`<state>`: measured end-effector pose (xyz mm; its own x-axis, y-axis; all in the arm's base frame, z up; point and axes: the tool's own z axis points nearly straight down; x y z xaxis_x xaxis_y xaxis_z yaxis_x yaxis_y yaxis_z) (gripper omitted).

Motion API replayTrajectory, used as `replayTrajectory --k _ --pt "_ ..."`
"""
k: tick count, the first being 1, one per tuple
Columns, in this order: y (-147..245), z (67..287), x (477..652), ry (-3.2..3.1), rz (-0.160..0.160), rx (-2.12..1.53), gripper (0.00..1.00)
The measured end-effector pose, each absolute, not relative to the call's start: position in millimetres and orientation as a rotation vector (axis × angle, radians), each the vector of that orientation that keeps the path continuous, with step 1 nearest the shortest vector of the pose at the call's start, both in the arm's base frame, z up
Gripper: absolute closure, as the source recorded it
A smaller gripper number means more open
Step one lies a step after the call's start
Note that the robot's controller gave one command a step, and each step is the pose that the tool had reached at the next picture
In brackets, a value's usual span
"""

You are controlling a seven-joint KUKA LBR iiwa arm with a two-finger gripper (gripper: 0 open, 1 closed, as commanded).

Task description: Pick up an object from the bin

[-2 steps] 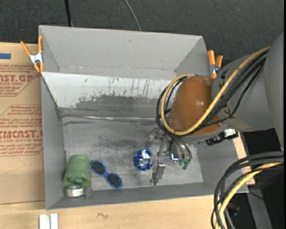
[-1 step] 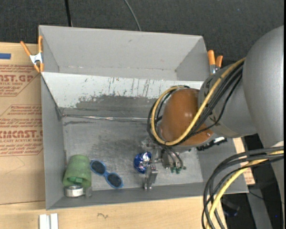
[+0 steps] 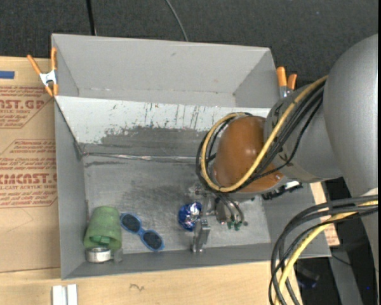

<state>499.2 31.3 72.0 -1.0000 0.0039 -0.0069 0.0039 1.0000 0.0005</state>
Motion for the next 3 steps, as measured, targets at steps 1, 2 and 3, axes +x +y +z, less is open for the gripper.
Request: replayTrajectory --k 1,2,3 --pt "32.1 73.4 500.8 3.129 0.003 0.006 1.00" --pt "32.3 85.3 501.2 3.140 0.001 0.005 1.00" --pt "32.6 155.5 503.1 3.134 0.002 0.005 1.00"
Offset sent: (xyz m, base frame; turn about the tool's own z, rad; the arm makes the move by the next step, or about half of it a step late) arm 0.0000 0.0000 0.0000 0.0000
